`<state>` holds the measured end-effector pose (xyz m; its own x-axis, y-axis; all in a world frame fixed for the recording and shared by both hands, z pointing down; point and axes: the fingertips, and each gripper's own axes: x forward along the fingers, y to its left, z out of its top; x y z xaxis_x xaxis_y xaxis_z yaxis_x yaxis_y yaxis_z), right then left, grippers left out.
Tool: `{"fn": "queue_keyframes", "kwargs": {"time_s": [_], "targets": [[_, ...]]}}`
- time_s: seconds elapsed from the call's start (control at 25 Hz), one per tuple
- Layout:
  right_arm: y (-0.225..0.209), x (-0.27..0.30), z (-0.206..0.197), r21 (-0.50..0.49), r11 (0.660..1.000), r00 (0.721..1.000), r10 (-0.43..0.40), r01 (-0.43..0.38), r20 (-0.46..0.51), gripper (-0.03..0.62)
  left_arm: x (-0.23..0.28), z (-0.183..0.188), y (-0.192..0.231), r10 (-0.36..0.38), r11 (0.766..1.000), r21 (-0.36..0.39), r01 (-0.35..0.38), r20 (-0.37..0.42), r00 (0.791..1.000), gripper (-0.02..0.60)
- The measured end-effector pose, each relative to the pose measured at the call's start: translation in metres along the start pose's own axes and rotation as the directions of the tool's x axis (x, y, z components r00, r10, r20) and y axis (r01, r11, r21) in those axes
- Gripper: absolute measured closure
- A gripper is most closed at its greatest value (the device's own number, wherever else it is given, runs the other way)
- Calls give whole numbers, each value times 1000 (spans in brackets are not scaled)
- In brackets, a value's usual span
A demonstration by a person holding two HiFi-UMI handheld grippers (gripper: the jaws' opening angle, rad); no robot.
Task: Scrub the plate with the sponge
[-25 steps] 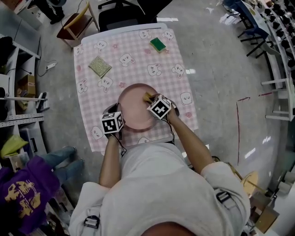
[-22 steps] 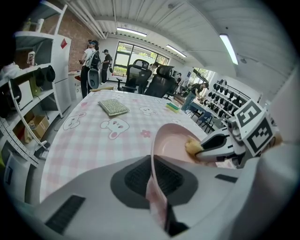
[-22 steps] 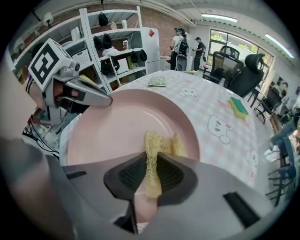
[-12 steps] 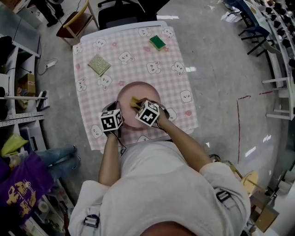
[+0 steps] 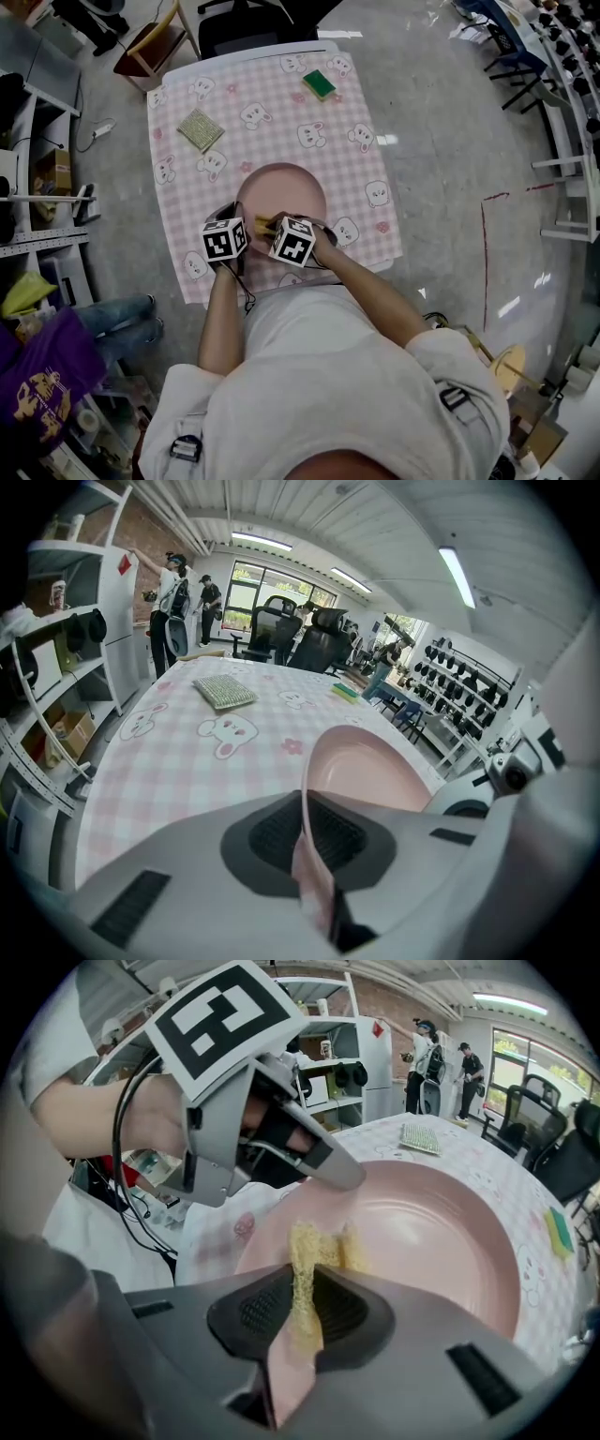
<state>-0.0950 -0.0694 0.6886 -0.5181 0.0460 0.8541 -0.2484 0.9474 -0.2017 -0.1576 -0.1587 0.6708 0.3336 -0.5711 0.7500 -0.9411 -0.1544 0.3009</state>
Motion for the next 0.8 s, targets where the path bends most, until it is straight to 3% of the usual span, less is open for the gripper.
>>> {"fn": "queue_keyframes", "kwargs": {"time_s": [0.16,0.4,0.56,0.8], "targets": [[-1,-6,-2,39,999,999,4,-6,52,531,5,-3,4,-4,1000,12,5,-23,1000,552],[-25,-42,-15,208,975,978,-112,74,176,534,-16,3,13,40,999,27,-41,40,998,532],[-51,-73,-27,321,934,938,-242,155,249,534,-36,4,10,33,999,37,-36,77,996,532],[-77,-111,-40,445,857,856,-419,261,305,534,-53,-8,-15,-28,999,42,24,101,994,570]]}}
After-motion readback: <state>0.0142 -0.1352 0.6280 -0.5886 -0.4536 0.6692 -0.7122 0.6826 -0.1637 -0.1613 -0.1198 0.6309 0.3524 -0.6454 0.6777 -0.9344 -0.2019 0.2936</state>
